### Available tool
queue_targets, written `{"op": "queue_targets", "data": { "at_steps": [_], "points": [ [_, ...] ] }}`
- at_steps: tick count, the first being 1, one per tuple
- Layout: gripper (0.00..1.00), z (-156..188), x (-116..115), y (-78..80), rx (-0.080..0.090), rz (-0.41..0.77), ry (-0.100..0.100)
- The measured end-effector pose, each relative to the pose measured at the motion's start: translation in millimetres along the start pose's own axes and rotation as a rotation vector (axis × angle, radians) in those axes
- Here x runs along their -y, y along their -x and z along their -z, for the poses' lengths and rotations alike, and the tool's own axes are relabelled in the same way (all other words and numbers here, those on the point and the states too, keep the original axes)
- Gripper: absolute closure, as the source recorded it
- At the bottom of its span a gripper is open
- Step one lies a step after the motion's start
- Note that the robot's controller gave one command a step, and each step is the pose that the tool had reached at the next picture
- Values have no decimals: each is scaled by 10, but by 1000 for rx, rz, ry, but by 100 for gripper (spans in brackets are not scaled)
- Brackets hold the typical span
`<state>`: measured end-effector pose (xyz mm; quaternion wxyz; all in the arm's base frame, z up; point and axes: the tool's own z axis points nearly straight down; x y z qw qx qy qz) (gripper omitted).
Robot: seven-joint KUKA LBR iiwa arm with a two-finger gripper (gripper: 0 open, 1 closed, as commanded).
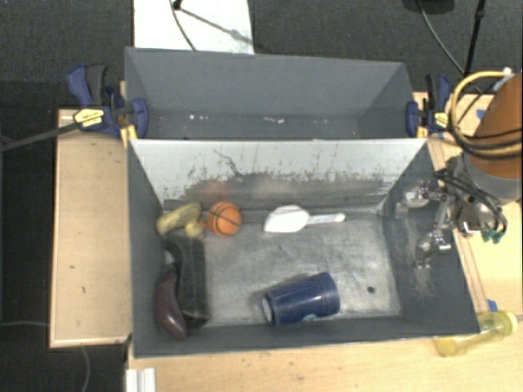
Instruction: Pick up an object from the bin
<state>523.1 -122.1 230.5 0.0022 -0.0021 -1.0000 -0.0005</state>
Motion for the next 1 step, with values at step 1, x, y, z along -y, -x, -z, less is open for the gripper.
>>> {"op": "queue_targets", "data": {
  "at_steps": [1],
  "points": [
    [100, 43, -6, 17, 8, 7, -2]
  ]
}}
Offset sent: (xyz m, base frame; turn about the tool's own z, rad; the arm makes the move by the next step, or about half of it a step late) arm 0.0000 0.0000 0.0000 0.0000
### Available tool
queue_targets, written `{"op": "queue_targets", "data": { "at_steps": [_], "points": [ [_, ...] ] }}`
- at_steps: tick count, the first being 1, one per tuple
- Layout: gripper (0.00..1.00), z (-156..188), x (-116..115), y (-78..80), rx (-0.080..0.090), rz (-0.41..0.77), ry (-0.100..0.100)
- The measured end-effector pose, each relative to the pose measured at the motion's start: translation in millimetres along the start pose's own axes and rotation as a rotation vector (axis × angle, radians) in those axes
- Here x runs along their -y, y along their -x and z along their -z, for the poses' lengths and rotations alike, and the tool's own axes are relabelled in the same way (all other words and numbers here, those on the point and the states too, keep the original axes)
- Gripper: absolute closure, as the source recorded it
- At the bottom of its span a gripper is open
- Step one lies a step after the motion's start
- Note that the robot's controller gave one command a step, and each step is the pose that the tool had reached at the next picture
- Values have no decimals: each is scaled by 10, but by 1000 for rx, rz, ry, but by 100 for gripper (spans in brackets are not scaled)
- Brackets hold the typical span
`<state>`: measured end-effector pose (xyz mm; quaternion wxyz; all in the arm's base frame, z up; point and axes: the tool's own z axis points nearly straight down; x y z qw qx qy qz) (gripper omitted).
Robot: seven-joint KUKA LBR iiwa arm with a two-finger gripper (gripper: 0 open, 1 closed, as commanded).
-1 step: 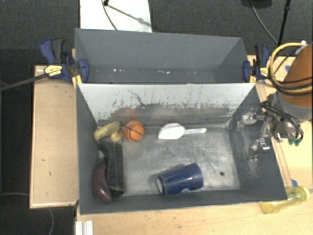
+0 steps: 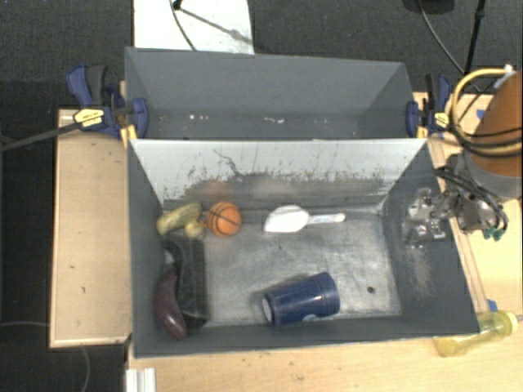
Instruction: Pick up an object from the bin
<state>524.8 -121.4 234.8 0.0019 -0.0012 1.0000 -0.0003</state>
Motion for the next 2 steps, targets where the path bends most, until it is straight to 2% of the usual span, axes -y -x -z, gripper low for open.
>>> {"op": "queue_targets", "data": {
  "at_steps": [1, 2],
  "points": [
    [100, 0, 0, 0, 0, 1, 0],
    [0, -806, -425, 472, -6, -174, 3]
  ]
}}
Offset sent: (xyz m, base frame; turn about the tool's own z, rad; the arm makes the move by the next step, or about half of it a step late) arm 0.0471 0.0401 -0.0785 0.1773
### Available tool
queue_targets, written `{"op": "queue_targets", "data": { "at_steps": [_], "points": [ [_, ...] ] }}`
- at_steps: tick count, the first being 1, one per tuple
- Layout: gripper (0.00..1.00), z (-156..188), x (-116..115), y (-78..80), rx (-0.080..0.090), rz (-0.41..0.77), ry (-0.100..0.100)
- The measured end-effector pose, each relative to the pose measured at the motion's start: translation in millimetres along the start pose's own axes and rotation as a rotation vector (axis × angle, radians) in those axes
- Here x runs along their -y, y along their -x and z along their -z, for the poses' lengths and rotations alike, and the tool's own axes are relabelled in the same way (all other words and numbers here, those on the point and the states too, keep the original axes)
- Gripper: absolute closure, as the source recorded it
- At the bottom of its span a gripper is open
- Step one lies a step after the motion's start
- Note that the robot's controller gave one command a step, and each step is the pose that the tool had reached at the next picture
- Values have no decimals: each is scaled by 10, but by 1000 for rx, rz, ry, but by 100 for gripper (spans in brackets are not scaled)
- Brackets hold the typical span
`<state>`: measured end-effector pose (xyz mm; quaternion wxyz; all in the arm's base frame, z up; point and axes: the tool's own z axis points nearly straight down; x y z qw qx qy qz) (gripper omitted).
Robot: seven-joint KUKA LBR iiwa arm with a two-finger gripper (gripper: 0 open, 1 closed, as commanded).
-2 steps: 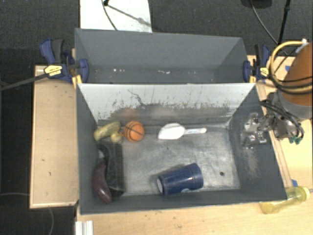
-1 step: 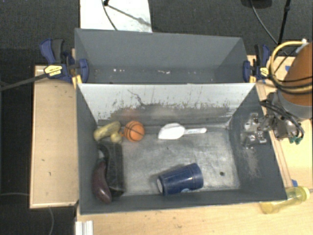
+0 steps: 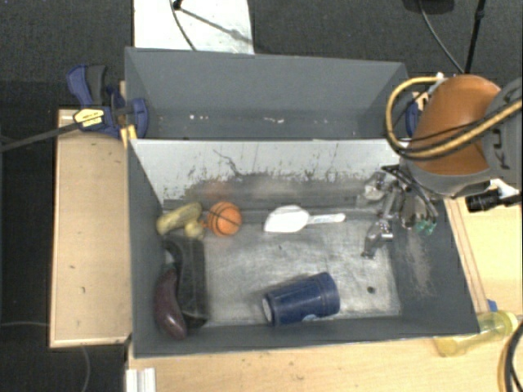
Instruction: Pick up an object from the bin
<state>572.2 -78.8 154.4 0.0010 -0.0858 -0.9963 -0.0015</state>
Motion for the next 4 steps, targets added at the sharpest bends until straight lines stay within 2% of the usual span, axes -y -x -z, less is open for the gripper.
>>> {"op": "queue_targets", "data": {
  "at_steps": [1, 2, 3, 4],
  "points": [
    [0, 25, 21, 9, 4, 0, -2],
    [0, -232, -285, 42, 11, -67, -3],
    [0, -562, -528, 18, 3, -144, 3],
    [0, -735, -482, 115, 14, -67, -3]
  ]
}}
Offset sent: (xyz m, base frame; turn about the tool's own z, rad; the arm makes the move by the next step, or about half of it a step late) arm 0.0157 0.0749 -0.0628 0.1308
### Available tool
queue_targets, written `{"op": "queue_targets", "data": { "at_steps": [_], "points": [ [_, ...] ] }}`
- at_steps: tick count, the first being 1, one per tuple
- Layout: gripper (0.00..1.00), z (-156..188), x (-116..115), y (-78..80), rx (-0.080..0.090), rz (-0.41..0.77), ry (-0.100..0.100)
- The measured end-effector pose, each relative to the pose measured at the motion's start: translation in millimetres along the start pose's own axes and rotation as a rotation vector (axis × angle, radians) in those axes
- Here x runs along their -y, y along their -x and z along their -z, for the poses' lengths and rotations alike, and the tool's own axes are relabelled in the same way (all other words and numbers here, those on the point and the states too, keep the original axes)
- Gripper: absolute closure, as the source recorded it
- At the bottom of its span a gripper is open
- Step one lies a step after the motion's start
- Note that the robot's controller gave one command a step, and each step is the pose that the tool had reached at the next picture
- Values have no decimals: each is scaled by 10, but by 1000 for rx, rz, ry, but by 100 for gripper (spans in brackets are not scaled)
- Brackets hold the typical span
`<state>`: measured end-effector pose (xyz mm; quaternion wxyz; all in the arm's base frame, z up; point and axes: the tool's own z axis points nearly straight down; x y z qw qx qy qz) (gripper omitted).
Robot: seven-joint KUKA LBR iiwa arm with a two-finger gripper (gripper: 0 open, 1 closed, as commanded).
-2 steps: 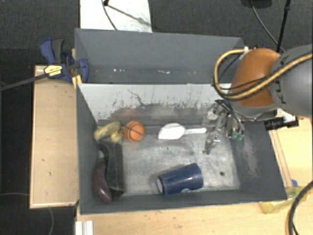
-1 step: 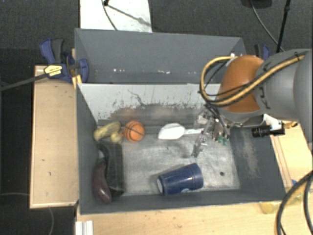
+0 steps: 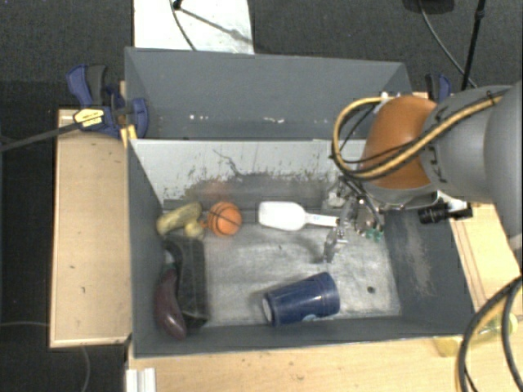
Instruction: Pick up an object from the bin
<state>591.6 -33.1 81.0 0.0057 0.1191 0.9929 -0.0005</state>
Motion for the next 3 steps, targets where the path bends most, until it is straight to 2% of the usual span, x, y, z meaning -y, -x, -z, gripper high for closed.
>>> {"op": "queue_targets", "data": {
  "at_steps": [1, 2, 3],
  "points": [
    [100, -96, -176, -37, -8, -121, 0],
    [100, -96, -176, -36, -8, -119, 0],
    [100, 1214, -241, -65, -9, -118, 0]
  ]
}}
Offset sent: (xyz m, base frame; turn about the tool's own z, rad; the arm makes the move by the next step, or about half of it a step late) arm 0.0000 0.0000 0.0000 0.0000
